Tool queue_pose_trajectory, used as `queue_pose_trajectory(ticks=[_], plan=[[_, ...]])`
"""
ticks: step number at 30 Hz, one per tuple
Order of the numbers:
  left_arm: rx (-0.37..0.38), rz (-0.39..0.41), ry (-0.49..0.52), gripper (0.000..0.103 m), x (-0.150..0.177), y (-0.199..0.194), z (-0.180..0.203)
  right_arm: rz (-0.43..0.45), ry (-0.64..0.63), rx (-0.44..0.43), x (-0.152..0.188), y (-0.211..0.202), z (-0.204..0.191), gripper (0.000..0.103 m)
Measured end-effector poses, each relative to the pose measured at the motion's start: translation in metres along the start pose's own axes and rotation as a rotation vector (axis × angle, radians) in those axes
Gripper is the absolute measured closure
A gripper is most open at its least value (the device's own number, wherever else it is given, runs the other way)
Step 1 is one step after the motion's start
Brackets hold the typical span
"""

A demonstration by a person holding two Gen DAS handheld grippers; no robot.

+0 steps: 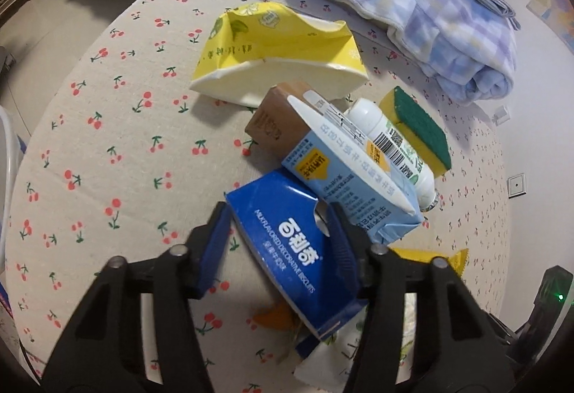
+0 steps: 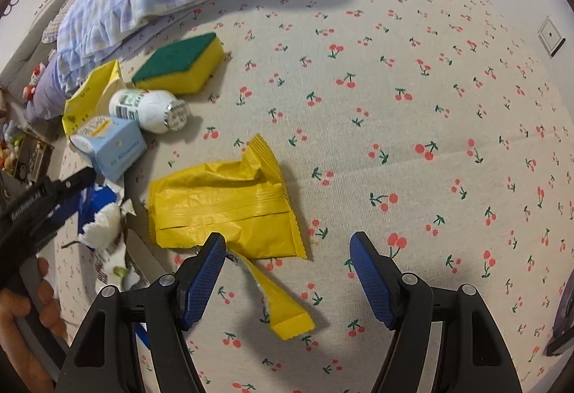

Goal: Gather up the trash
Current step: 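Grasp the blue biscuit box with the left tool while the right tool grasps the yellow wrapper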

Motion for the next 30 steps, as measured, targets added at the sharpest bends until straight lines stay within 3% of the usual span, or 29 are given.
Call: queue_pose_trajectory(ticks=[7, 9, 12, 14, 15, 30], plan=[[-0.011, 0.007, 0.025, 0.055, 0.000, 0.003, 0.001, 0.004, -0.063, 0.032, 0.001, 0.001, -0.006, 0.034], [0.003, 0.005, 0.037, 0.055, 0.001, 0.000, 0.003, 0.011, -0.105, 0.044, 0.003, 0.002, -0.011, 0.045], [0.024, 0.003, 0.049, 0.055, 0.003, -0.004, 0.005, 0.013, -0.169, 0.053, 0.006, 0.002, -0.021, 0.072], [0.031, 0.002, 0.059, 0.055, 0.004, -0.008, 0.006, 0.011, -0.193, 0.050, 0.008, 0.003, -0.025, 0.078], [0.035, 0.003, 0.063, 0.055, 0.006, -0.010, 0.006, 0.009, -0.193, 0.043, 0.009, 0.003, -0.026, 0.091], [0.093, 0.053, 0.123, 0.059, 0.018, -0.062, -0.013, 0.122, -0.140, -0.058, 0.003, -0.054, -0.023, 0.092]])
Point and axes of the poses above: each gripper's, at about its wrist camera, not at the fingertips, and y roughly the way its jaws point, z to its right, x to its underside, the point moved 7 cm from there along y, roughly the way its jaws point, and after that the axes turned 3 degrees about -y, right-handed, at the moved point
